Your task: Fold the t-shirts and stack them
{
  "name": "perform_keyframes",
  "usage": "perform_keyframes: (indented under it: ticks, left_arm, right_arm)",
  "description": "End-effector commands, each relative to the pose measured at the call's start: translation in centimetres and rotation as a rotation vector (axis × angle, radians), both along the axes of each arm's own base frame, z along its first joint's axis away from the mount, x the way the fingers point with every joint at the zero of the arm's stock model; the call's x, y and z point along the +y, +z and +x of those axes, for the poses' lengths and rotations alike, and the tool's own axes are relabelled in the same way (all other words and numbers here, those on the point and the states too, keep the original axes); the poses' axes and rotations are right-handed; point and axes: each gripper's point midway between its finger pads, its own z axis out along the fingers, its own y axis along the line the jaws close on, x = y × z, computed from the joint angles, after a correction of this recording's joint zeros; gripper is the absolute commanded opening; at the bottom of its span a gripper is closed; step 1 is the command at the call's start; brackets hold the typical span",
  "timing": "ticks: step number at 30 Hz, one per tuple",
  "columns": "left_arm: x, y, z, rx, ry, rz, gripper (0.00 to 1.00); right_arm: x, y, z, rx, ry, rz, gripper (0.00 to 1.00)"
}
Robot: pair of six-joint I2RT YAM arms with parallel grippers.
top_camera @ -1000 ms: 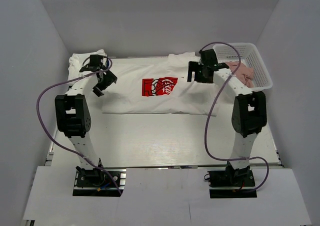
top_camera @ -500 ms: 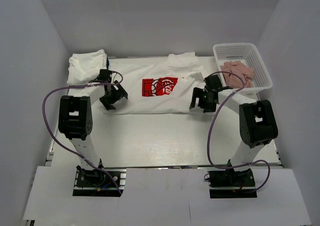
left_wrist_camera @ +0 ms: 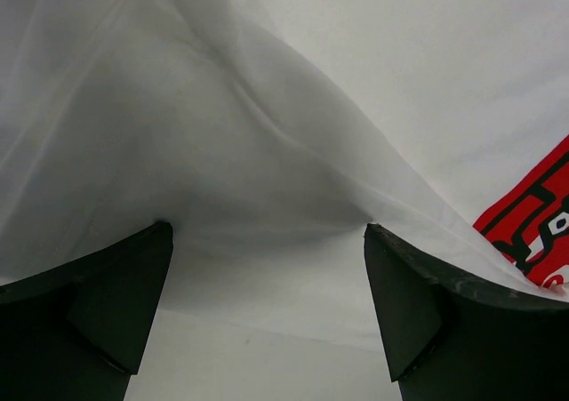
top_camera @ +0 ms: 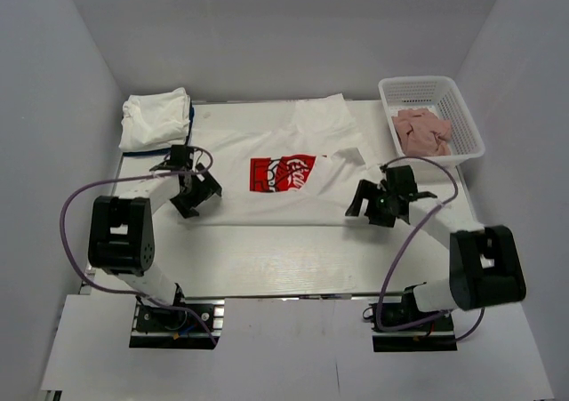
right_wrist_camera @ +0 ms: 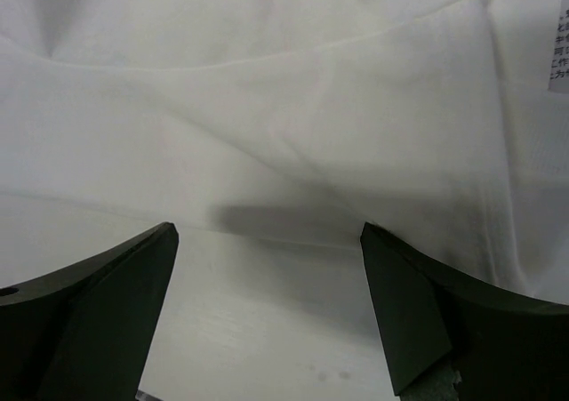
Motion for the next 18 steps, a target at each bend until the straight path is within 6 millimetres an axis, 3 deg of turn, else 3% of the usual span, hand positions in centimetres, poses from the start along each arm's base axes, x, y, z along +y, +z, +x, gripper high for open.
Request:
perform_keyframes:
  ticks: [1, 4, 6, 7, 9, 10, 13, 15, 16, 17, 18]
  left_arm:
    - [2.2, -3.1, -9.5, 0.298, 0.049, 0.106, 1.0]
    - [1.9, -2.3, -11.7, 0.318, 0.061, 0.083, 1.0]
    - [1.9, -1.2, -12.0, 0.301, 0.07, 0.079, 1.0]
    - [2.0, -0.7, -12.2, 0.293, 0.07, 0.078, 1.0]
    - [2.4, 1.8, -11.4, 0.224, 0.081, 0.098, 1.0]
    - [2.5, 3.6, -10.0, 0.165, 0.087, 0.104, 1.0]
    - [3.1, 8.2, -7.2, 0.014, 0.075, 0.136, 1.0]
    - [3.2, 9.8, -5.6, -0.051, 0.075, 0.142, 1.0]
    - [3.2, 10.8, -4.7, -0.087, 0.077, 0.138, 1.0]
    - [3.2, 11.2, -4.3, -0.107, 0.069, 0.141, 1.0]
    - [3.1, 11.2, -3.7, -0.119, 0.07, 0.139, 1.0]
  right_arm:
    - [-2.0, -3.6, -9.9, 0.328, -0.038, -0.056, 0.9]
    - [-1.5, -2.2, -12.0, 0.35, -0.038, -0.015, 0.9]
    - [-1.7, -0.6, -13.0, 0.341, -0.018, -0.022, 0.9]
    - [-1.9, 1.2, -11.5, 0.269, -0.015, -0.04, 0.9]
    - [-2.3, 2.7, -11.4, 0.252, 0.021, -0.079, 0.9]
    - [-2.3, 5.5, -8.8, 0.149, 0.051, -0.108, 0.9]
    - [-1.1, 8.1, -5.8, 0.074, 0.147, -0.134, 0.9]
    - [1.2, 10.4, -2.9, -0.035, 0.215, -0.117, 0.9]
    - [2.3, 10.6, -1.4, -0.077, 0.239, -0.11, 0.9]
    - [3.1, 12.8, 0.6, -0.153, 0.248, -0.102, 0.9]
    - [4.5, 12.4, 1.8, -0.162, 0.275, -0.103, 0.9]
